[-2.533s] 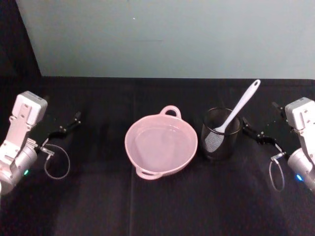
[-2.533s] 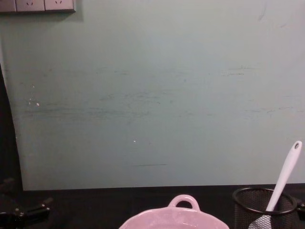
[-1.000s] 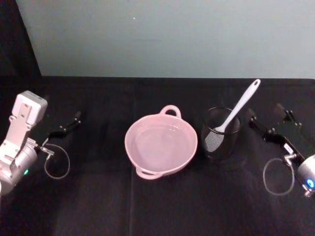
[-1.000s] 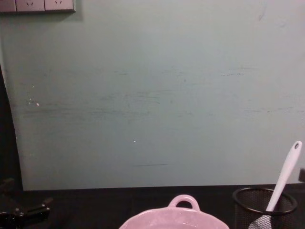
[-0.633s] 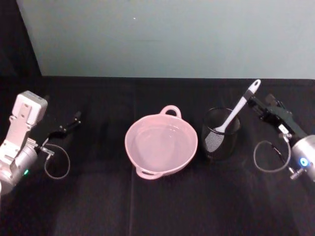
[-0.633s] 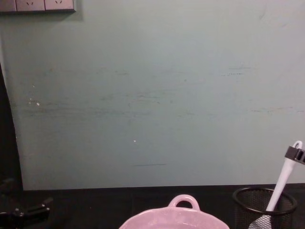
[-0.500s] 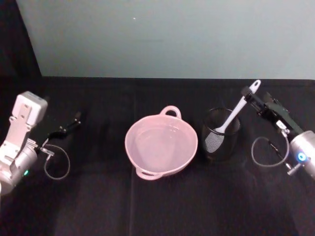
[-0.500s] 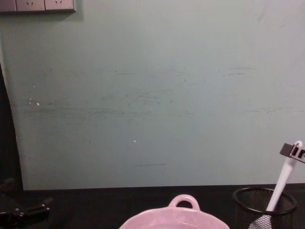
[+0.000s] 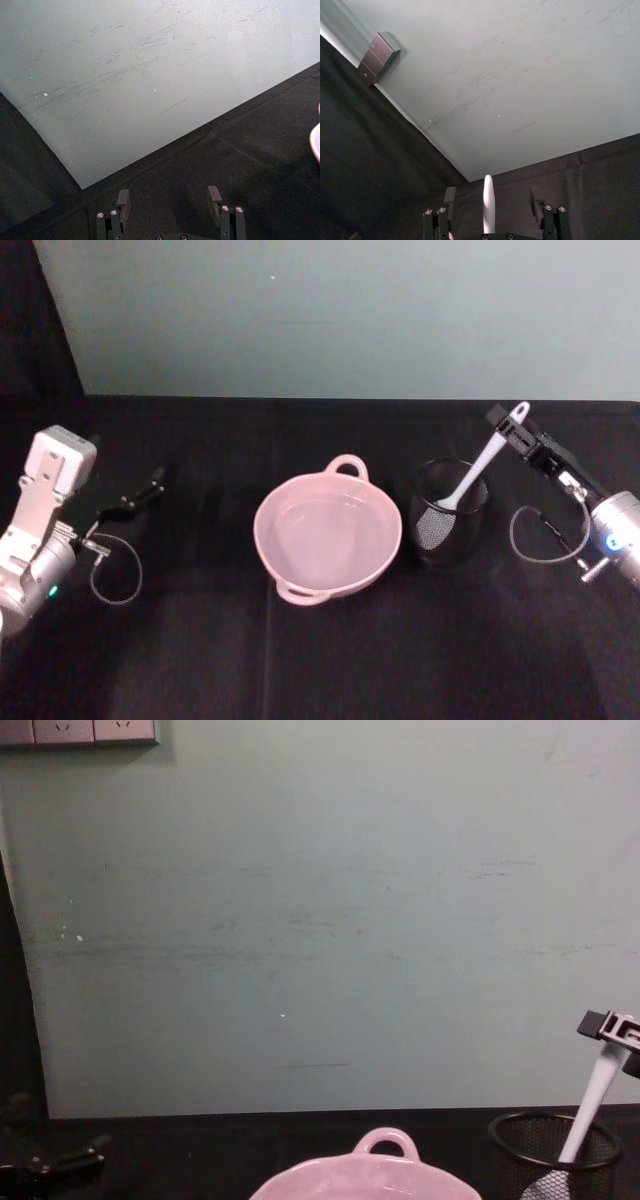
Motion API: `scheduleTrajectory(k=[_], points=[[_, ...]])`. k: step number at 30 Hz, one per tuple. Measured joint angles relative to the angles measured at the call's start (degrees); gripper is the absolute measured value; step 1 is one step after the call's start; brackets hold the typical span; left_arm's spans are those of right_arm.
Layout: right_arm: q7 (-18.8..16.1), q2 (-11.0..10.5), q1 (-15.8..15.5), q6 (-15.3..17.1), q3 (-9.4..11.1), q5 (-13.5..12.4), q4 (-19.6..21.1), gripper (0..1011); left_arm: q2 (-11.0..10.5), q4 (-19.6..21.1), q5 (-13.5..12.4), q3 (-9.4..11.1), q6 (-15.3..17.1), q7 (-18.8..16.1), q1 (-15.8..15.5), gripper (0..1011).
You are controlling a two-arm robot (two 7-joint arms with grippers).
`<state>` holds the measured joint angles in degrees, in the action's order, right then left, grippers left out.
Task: Use the one hand to pick up the spoon and stir the clear water in the bowl.
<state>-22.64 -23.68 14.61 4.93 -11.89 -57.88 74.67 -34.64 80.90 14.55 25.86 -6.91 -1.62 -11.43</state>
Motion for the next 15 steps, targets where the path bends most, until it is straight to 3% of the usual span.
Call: scheduleTrajectory(k=[6, 15], points=[[-0.4, -0.4, 0.2, -0.1, -0.6, -1.2, -0.4, 811, 0.0, 0.0, 0.0, 0.0, 0.0, 0.0, 0.0, 1011], [-0.6, -1.3, -0.1, -0.8, -1.2, -2.6, 0.3, 512, 0.0, 0.0, 0.0, 0.0, 0.0, 0.0, 0.0, 1011]])
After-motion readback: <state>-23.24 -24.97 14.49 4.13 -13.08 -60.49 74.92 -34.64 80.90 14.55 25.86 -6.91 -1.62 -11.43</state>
